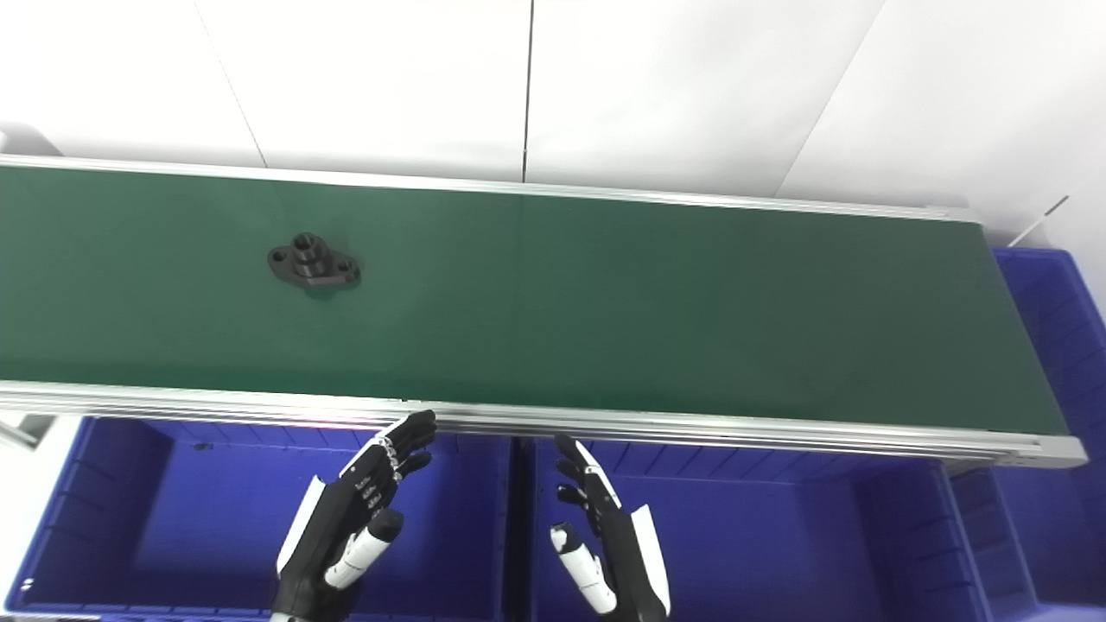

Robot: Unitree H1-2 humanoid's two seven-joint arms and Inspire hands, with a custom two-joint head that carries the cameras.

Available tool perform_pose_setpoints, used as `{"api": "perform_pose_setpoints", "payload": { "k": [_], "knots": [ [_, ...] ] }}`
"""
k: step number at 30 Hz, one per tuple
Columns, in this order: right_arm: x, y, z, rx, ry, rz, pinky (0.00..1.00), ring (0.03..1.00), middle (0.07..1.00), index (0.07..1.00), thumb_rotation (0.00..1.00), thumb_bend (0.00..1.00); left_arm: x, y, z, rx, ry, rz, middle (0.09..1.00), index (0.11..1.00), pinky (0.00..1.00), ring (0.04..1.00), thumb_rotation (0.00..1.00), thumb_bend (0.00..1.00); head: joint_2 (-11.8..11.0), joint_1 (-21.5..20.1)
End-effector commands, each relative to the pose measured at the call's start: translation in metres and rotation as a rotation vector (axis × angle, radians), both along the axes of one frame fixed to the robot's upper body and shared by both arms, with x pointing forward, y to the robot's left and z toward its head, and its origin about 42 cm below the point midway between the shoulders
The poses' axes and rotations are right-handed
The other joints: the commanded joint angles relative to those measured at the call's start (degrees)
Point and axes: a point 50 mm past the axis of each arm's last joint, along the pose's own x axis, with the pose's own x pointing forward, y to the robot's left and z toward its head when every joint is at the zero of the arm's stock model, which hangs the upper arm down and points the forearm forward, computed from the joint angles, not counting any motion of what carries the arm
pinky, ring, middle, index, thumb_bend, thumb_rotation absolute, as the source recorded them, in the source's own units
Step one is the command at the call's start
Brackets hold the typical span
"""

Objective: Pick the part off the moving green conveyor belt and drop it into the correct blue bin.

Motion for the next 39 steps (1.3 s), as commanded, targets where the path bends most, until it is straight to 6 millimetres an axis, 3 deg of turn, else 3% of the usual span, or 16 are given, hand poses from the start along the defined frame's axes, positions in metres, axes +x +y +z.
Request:
{"api": "perform_pose_setpoints", "payload": {
  "k": [1, 19, 27, 32, 35, 39],
  "knots": [
    [0.001, 0.000, 0.007, 0.014, -0.078, 0.010, 0.79, 0.888, 0.921, 0.906, 1.00, 0.80, 0.003, -0.006, 0.007, -0.027, -0.053, 0.005, 0.878, 0.834, 0.86, 0.895, 0.78, 0.92, -0.2, 0.5],
    [0.005, -0.005, -0.010, 0.020, -0.082, 0.014, 0.76, 0.868, 0.907, 0.890, 1.00, 0.79, 0.006, -0.011, -0.009, -0.037, -0.054, -0.003, 0.852, 0.808, 0.82, 0.871, 0.76, 0.87, -5.7, 2.7],
    [0.008, -0.006, -0.010, 0.044, -0.080, 0.015, 0.76, 0.859, 0.897, 0.885, 0.99, 0.80, 0.007, -0.012, -0.009, -0.046, -0.057, -0.005, 0.851, 0.809, 0.81, 0.864, 0.74, 0.86, -4.7, 2.2],
    [0.008, -0.012, 0.003, 0.025, -0.144, 0.029, 0.73, 0.837, 0.880, 0.877, 0.90, 0.79, 0.009, -0.014, -0.008, -0.041, -0.058, -0.008, 0.854, 0.809, 0.82, 0.871, 0.76, 0.88, -4.6, 1.7],
    [0.010, -0.018, 0.024, -0.032, -0.237, 0.051, 0.68, 0.803, 0.854, 0.852, 0.99, 0.83, 0.010, -0.017, -0.010, -0.048, -0.058, -0.006, 0.853, 0.813, 0.82, 0.877, 0.75, 0.89, -4.9, 1.3],
    [0.025, -0.024, 0.057, -0.085, -0.359, 0.089, 0.68, 0.804, 0.847, 0.854, 0.97, 0.84, 0.012, -0.018, -0.011, -0.054, -0.059, -0.008, 0.846, 0.818, 0.83, 0.875, 0.75, 0.90, -4.6, 0.3]
  ]
}}
